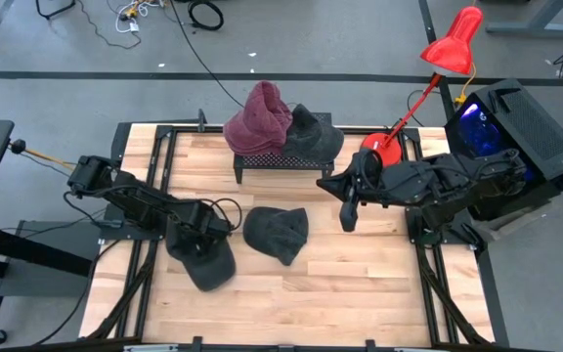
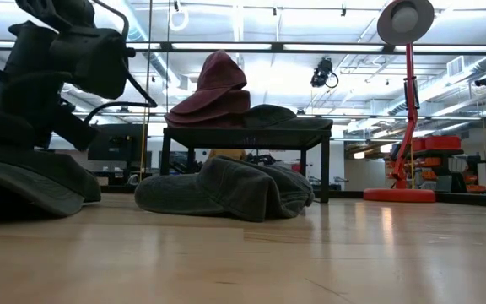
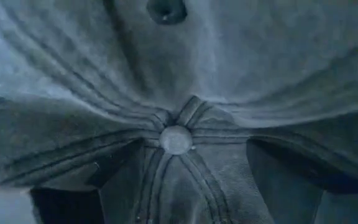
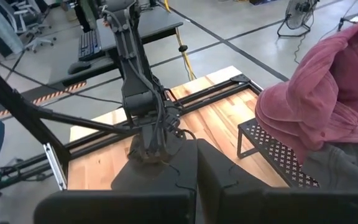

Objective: Pick & Place hat
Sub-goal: Put the left black cap on top of the black cap on the shelf

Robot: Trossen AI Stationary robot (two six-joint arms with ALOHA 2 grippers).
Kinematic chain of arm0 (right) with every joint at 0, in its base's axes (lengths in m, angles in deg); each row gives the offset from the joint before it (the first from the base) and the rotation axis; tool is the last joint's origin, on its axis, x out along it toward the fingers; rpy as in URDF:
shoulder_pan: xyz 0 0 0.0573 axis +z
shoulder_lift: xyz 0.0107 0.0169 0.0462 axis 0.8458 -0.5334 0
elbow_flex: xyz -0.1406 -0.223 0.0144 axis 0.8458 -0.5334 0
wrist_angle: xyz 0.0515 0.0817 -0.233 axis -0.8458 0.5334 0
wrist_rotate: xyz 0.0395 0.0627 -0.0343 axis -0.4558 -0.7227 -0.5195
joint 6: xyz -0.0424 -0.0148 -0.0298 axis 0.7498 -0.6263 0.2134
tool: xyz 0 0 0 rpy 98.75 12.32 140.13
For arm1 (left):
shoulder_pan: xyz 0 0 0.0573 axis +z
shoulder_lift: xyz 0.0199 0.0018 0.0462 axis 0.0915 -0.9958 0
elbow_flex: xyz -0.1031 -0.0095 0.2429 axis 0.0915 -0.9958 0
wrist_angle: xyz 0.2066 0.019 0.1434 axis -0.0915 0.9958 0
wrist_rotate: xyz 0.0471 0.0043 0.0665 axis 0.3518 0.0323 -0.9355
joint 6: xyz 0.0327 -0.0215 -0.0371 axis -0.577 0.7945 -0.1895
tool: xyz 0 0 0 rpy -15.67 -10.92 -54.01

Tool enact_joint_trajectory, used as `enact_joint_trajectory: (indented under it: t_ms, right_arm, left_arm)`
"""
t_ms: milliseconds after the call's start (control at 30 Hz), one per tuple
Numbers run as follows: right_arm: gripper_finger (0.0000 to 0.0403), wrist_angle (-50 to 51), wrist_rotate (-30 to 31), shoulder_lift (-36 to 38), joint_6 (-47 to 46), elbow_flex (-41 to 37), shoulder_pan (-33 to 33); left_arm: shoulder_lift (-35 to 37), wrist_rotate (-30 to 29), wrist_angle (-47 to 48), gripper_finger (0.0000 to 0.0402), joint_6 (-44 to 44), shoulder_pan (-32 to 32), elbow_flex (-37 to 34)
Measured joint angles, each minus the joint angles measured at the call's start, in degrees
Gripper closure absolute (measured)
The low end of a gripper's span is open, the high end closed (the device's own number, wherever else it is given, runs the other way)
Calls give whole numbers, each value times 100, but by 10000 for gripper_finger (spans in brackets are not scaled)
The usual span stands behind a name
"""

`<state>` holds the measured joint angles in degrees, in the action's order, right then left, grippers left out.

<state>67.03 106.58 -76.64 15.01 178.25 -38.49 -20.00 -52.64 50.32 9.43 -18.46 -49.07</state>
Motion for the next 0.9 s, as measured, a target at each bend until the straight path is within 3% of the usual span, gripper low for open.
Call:
enact_joint_trajectory:
  t_ms: [367,900]
  right_arm:
    - [396,-175,0,0,-64,0,-20]
    - [396,-406,3,0,-43,0,-20]
  left_arm:
    - [-11,109,-218,121,-320,245,-74]
    - [-20,-102,-360,306,-451,279,-73]
